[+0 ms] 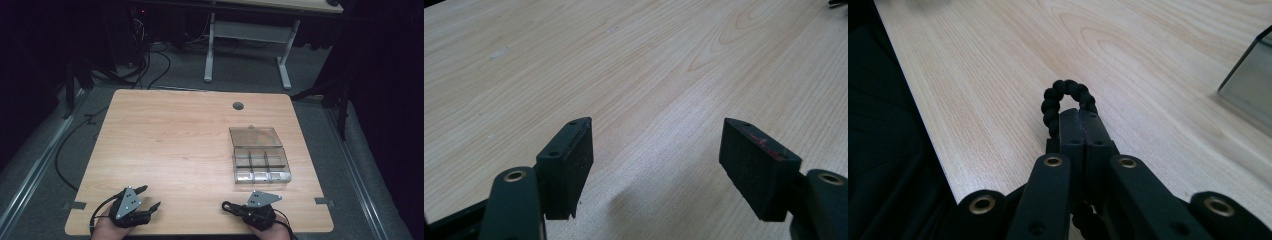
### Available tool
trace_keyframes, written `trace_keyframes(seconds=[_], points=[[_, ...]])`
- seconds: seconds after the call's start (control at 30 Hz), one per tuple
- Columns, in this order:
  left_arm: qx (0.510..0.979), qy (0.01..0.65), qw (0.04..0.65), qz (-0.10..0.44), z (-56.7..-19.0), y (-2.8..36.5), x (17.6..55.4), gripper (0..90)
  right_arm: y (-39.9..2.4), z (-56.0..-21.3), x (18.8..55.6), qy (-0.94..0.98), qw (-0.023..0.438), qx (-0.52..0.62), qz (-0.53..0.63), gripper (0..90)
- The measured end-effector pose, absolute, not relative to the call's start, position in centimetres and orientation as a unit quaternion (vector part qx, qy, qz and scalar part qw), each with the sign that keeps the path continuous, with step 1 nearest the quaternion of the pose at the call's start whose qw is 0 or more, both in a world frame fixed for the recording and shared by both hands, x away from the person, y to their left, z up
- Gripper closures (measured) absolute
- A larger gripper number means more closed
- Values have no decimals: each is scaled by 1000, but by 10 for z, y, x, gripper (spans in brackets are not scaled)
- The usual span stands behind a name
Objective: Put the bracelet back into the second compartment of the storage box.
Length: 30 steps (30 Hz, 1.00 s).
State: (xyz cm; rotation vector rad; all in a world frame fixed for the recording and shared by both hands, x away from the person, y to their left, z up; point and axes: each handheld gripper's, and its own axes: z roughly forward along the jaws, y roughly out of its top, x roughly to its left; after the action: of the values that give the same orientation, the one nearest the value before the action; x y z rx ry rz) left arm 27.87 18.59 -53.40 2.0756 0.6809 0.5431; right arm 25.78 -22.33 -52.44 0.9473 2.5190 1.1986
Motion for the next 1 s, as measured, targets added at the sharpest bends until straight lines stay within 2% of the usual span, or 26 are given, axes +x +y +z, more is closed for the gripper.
trace_keyframes(seconds=[0.47,1.0], points=[[832,273,431,218,-534,186,279,303,-234,-528,265,838,112,360,394,898],[832,273,431,217,-534,186,279,303,-278,-528,273,804,146,430,384,898]])
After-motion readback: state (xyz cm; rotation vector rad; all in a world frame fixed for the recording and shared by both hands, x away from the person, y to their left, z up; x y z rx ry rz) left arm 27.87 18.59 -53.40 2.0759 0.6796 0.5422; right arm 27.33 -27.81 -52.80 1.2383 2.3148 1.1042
